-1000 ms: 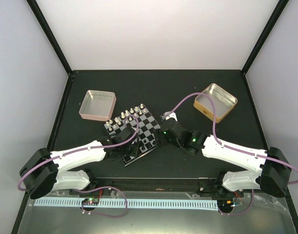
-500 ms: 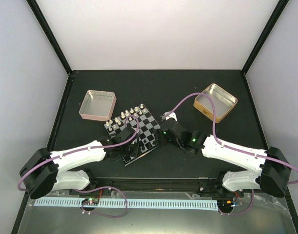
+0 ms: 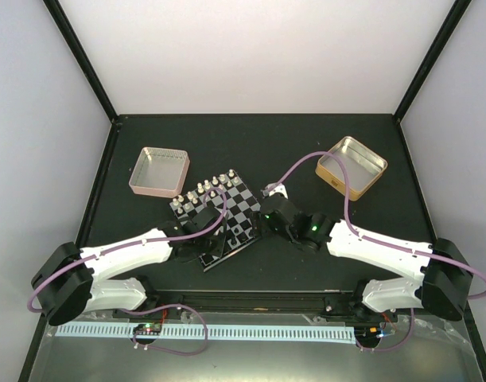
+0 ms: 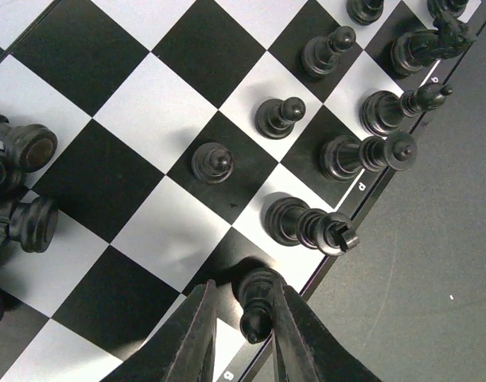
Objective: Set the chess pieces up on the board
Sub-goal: Adjust the chess piece on the chessboard.
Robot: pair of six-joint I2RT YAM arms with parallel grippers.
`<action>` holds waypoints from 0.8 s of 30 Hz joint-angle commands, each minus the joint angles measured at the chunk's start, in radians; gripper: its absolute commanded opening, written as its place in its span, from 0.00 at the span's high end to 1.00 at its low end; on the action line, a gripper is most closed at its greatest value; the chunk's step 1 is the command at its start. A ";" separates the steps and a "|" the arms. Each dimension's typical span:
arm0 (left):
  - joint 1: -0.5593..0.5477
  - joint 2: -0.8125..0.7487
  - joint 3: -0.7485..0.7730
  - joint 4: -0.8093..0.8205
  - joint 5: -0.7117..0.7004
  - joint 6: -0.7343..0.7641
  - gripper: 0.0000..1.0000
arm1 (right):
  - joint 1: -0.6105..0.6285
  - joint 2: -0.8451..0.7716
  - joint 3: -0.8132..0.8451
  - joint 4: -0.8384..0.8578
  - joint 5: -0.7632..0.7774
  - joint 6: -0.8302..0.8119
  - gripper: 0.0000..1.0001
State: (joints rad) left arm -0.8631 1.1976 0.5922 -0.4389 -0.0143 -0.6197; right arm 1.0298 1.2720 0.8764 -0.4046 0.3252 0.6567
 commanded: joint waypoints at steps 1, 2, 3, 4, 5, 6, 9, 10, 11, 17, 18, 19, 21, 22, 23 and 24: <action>0.006 -0.021 0.044 -0.037 -0.016 0.030 0.79 | -0.005 0.010 0.012 0.009 -0.002 0.009 0.17; 0.006 -0.020 0.044 -0.035 -0.013 0.032 0.79 | -0.006 0.010 0.012 0.009 -0.003 0.009 0.17; 0.006 -0.019 0.044 -0.033 -0.010 0.034 0.79 | -0.005 0.009 0.012 0.009 -0.002 0.009 0.17; 0.005 -0.017 0.045 -0.031 -0.006 0.037 0.78 | -0.005 0.009 0.012 0.009 -0.001 0.009 0.17; 0.004 -0.013 0.046 -0.031 -0.002 0.039 0.78 | -0.005 0.008 0.012 0.009 -0.002 0.009 0.17; 0.004 -0.012 0.046 -0.029 0.004 0.043 0.77 | -0.005 0.007 0.012 0.008 -0.001 0.008 0.17; 0.004 -0.001 0.042 -0.004 0.048 0.053 0.75 | -0.005 0.006 0.009 0.009 -0.001 0.011 0.17; 0.003 0.006 0.040 0.010 0.065 0.054 0.75 | -0.006 0.006 0.007 0.009 -0.001 0.012 0.17; 0.004 0.010 0.037 0.021 0.080 0.056 0.75 | -0.005 0.007 0.007 0.010 -0.001 0.012 0.17; 0.003 0.047 0.038 0.044 0.102 0.056 0.83 | -0.005 0.004 0.000 0.012 -0.003 0.017 0.17; 0.002 0.051 0.037 0.045 0.107 0.057 0.84 | -0.005 0.003 -0.002 0.012 -0.001 0.017 0.17; 0.001 0.054 0.037 0.043 0.107 0.059 0.85 | -0.005 0.003 -0.002 0.012 0.000 0.015 0.17; 0.001 0.060 0.038 0.031 0.094 0.060 0.86 | -0.006 0.001 -0.003 0.012 0.002 0.016 0.17; 0.001 0.060 0.038 0.026 0.085 0.060 0.86 | -0.005 0.001 -0.004 0.012 0.002 0.017 0.17; -0.001 0.059 0.038 0.021 0.074 0.059 0.86 | -0.005 0.000 -0.006 0.013 0.000 0.017 0.17; -0.001 0.057 0.038 0.017 0.064 0.060 0.86 | -0.005 0.000 -0.008 0.015 0.001 0.017 0.17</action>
State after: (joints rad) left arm -0.8631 1.2449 0.6022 -0.4110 0.0643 -0.5755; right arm 1.0298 1.2774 0.8761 -0.4046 0.3138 0.6609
